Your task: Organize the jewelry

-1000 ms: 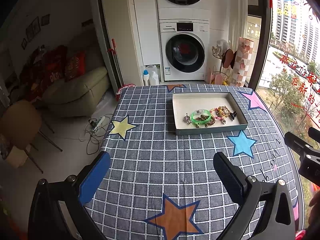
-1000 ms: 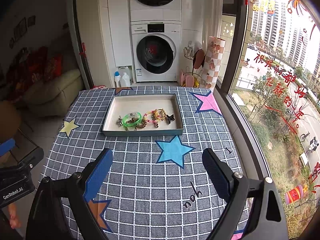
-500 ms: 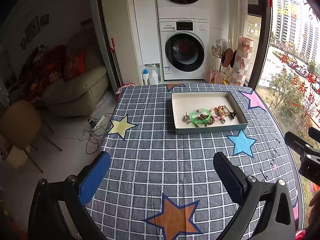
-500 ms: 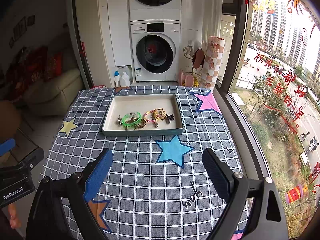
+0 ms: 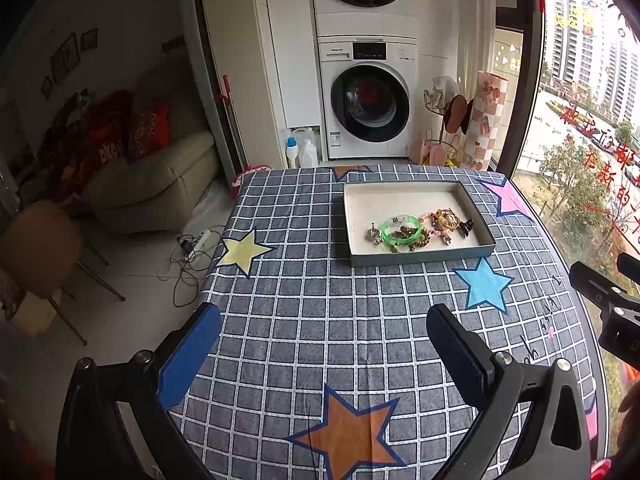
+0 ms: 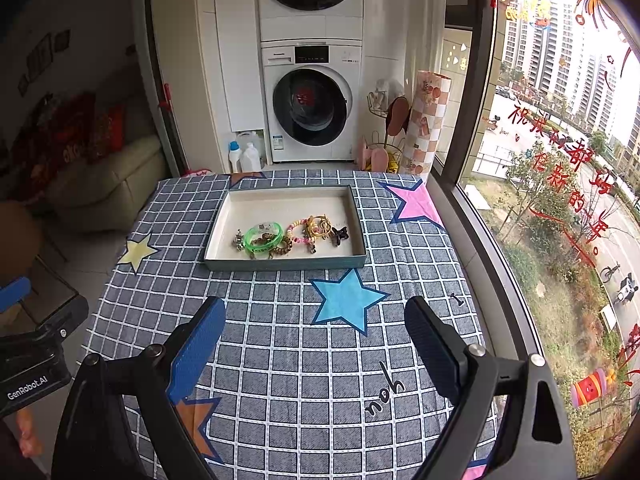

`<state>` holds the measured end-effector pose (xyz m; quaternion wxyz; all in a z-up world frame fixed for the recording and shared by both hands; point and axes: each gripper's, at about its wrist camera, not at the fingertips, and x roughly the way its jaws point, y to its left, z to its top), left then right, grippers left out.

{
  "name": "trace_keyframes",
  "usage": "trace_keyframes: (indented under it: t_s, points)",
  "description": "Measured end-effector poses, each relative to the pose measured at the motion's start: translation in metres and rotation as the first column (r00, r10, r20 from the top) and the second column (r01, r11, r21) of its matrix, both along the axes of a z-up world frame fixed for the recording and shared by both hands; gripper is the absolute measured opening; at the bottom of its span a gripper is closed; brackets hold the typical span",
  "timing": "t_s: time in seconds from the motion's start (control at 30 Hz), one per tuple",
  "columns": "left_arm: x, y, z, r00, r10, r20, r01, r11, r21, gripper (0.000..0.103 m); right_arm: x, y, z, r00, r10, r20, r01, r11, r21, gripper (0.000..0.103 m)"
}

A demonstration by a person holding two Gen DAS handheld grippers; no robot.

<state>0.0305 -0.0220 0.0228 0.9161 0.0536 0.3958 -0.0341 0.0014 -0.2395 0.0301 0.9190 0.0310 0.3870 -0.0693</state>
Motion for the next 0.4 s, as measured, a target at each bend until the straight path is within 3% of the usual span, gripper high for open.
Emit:
trace_keyframes:
  t_s: [0.4]
  points:
    - [-0.0016,0.0002,0.0026,1.0,-0.003,0.008,0.003,1.0,-0.018,0.103,-0.0031,-0.0015,-0.0061,1.0,0.002,-0.008,-0.002,1.0,0.005,0.093]
